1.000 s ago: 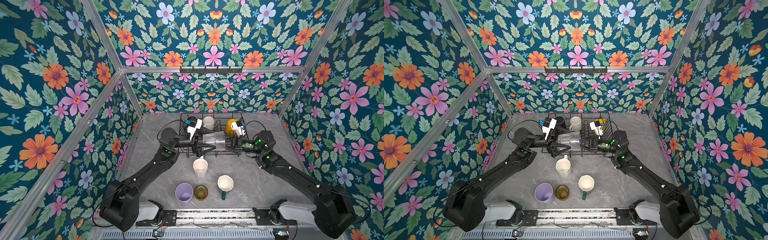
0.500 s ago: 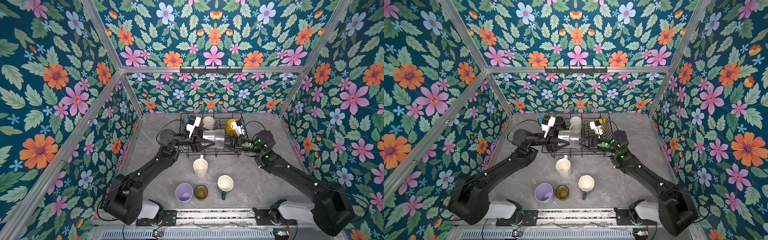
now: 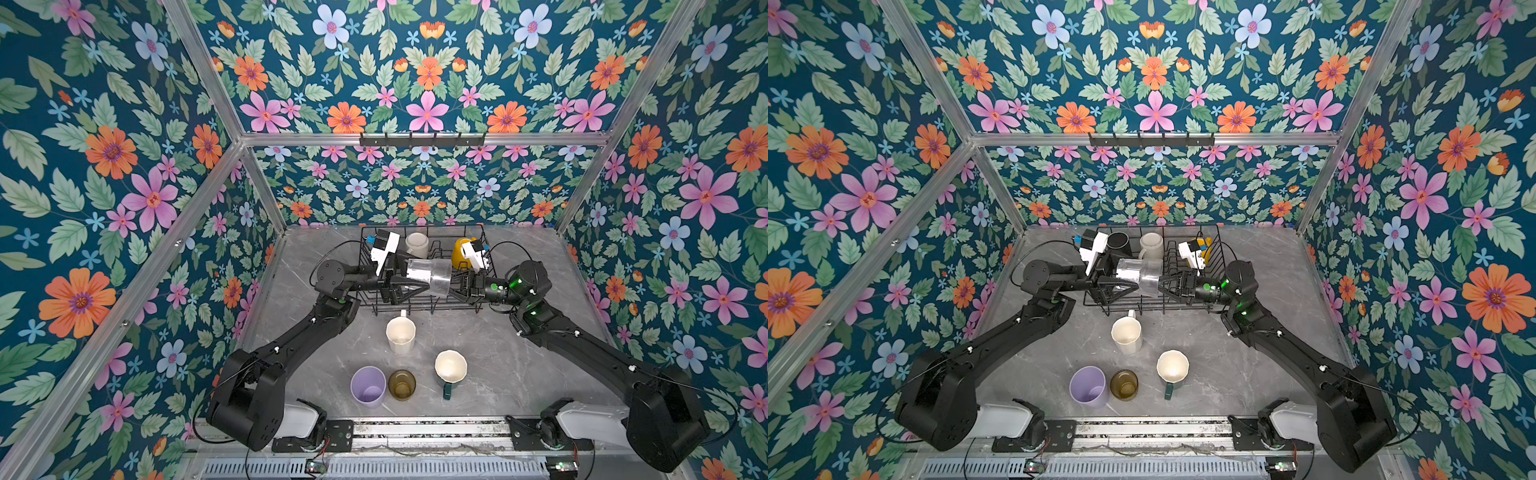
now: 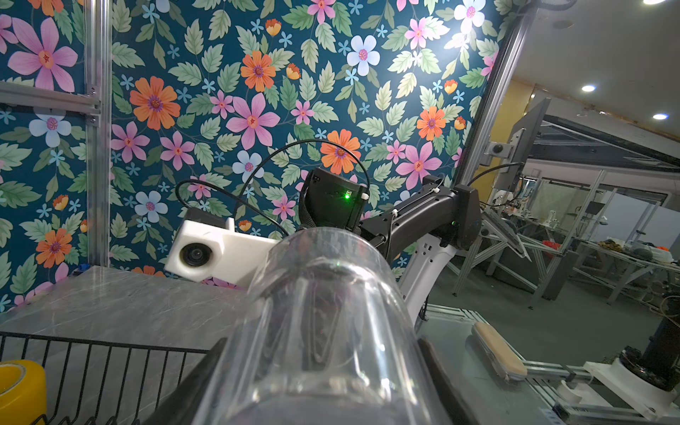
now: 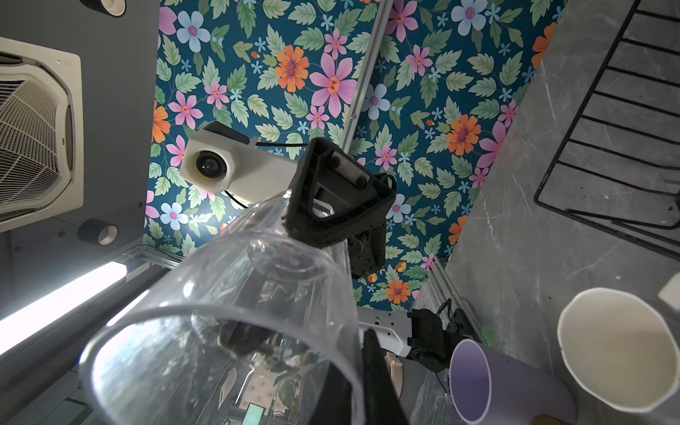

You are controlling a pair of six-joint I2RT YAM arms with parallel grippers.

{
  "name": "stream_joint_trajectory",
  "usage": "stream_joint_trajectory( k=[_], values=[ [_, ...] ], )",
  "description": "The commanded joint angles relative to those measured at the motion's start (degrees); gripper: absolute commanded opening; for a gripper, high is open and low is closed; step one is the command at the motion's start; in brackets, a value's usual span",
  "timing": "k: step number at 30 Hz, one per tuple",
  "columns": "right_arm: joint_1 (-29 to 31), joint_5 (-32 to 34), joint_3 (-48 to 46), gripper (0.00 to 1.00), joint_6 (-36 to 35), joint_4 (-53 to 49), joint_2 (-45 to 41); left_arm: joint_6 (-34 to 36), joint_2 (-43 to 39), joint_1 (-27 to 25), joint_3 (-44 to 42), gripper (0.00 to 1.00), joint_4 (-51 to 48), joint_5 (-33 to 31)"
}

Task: Load the cups into the dish rack
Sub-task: 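Close the left gripper on the clear cup while the right gripper holds it, then open the right gripper and withdraw it while the left gripper holds the cup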

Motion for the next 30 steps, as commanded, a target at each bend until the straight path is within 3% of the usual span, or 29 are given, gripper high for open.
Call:
stream_joint_trajectory(
  k=[1, 3, 6, 14, 17, 20, 22, 26, 30],
  values=[
    [0.27, -0.30, 0.41, 0.14, -1.91, -0.94, -0.11, -1.51, -0.23, -0.26, 0.43, 0.00, 1.38, 0.96],
    [0.35, -0.17, 0.47, 0.26, -2.17, -1.66, -0.33, -1.21, -0.22, -0.18, 0.38, 0.00, 1.08, 0.52],
    [0.20, 0.11, 0.47, 0.35, -2.77, -2.80, -0.72, -0.25, -0.59, 0.17, 0.37, 0.00, -0.20, -0.53],
    [-0.39, 1.91, -0.13, 0.47, -4.68, -7.67, -3.14, 2.50, -2.53, 1.06, -0.16, 0.00, -3.71, -2.92],
    [-2.33, 3.54, -1.37, 0.50, -6.30, -12.28, -5.90, 8.03, -4.01, 1.24, 0.64, 0.00, -12.20, -5.53],
    [-5.04, 7.72, -2.73, 0.55, -9.95, -22.50, -11.39, 17.92, -6.05, 1.22, 2.78, 0.00, -26.87, -10.83],
    [-6.52, 13.17, -2.86, 0.64, -14.17, -33.11, -16.12, 22.88, -7.08, 1.24, 4.31, 0.00, -34.89, -15.53],
    [-7.45, 24.99, -3.41, 0.82, -19.98, -47.38, -24.43, 27.79, -7.24, 1.16, 7.63, 0.00, -45.20, -23.90],
    [-7.55, 32.42, -5.41, 0.89, -20.91, -52.58, -30.77, 29.78, -5.61, 1.07, 11.53, 0.00, -51.95, -29.48]
  ],
)
